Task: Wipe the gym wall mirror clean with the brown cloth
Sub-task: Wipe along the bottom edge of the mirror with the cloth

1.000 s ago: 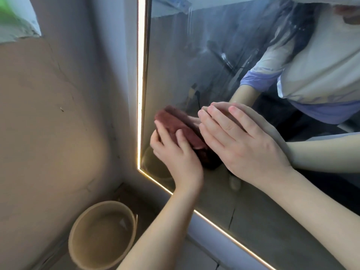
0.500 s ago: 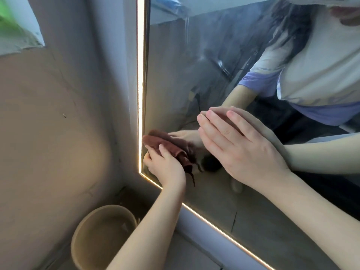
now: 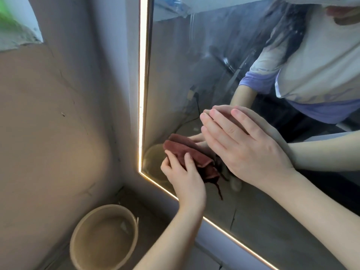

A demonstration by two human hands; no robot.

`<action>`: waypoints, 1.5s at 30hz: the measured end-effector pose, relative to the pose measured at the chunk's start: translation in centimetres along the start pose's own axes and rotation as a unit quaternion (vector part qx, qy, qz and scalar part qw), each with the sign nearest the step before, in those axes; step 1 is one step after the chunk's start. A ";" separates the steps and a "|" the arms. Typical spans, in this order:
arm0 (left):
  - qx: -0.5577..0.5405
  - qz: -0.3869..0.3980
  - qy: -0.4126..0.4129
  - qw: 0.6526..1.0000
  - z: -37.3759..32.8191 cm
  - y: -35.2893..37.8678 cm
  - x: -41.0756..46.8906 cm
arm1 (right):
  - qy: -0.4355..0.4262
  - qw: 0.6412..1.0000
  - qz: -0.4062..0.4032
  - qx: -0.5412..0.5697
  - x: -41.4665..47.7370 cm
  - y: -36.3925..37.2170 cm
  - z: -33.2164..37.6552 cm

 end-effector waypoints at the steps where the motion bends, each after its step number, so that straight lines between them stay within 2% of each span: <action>1: 0.007 -0.017 -0.001 1.000 0.4 0.0 0.5 | 0.001 1.000 -0.001 0.006 0.0 0.0 0.0; 4: 0.027 -0.060 -0.087 0.994 3.1 -0.7 3.9 | 0.003 1.000 -0.005 0.021 0.1 -0.2 0.0; 6: 0.032 -0.054 -0.095 0.993 3.6 -1.0 3.9 | -0.003 1.000 -0.004 0.028 0.1 -0.2 0.2; 9: 0.027 -0.019 0.054 0.998 -0.6 -0.4 0.5 | -0.002 1.000 -0.001 0.017 -0.1 -0.1 0.1; 11: 0.026 -0.028 0.149 0.988 -2.9 0.1 -0.8 | -0.002 1.000 0.007 0.013 -0.1 0.0 0.1; 12: 0.024 -0.046 0.158 0.986 -3.4 0.3 -0.4 | -0.001 1.000 0.010 0.015 -0.1 0.0 0.1; 15: 0.005 -0.099 0.116 0.988 -3.6 0.0 1.7 | 0.000 1.000 0.019 0.017 -0.1 0.1 0.1; 21: 0.026 -0.110 0.145 0.983 -3.5 -0.1 1.7 | 0.001 1.000 0.025 0.002 -0.2 0.2 0.0; 25: 0.069 -0.086 0.258 0.960 -4.6 0.1 0.3 | 0.002 0.999 0.032 -0.004 -0.2 0.3 0.1; 27: 0.064 -0.083 0.277 0.955 -4.9 0.4 0.1 | 0.003 1.000 0.028 -0.001 -0.3 0.2 0.2; 29: 0.034 -0.115 0.224 0.967 -5.0 0.2 1.1 | 0.006 1.000 0.019 0.010 -0.3 0.1 0.2; 32: -0.007 -0.185 0.061 0.981 -4.0 -0.7 3.8 | 0.012 0.999 0.005 0.037 -0.2 0.0 0.1; 33: -0.008 -0.198 0.033 0.980 -3.8 -1.0 4.0 | 0.011 0.999 0.004 0.046 -0.2 0.0 0.1; 35: -0.006 -0.195 0.059 0.979 -4.9 -1.2 3.2 | 0.014 0.998 0.001 0.061 -0.3 0.0 0.1; 38: -0.004 -0.176 0.184 0.967 -7.9 -1.1 2.2 | 0.024 0.997 -0.021 0.076 -0.2 -0.4 -0.1; 39: -0.005 -0.188 0.183 0.965 -8.3 -1.3 3.0 | 0.025 0.996 -0.028 0.084 -0.2 -0.4 -0.2; 42: -0.024 -0.227 0.057 0.972 -6.2 -2.5 6.5 | 0.032 0.993 -0.040 0.103 -0.2 -0.6 -0.2; 45: -0.013 -0.218 0.009 0.976 -4.0 -3.0 7.4 | 0.033 0.992 -0.040 0.112 -0.3 -0.6 -0.2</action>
Point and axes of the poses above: each hand's wrist, its own x-axis towards the middle knuckle, its own y-axis out of the palm, z = x × y, the point moved 9 cm from there along x, towards the middle knuckle, and after that the axes turned 7 degrees about -z, right-handed, at the moved point
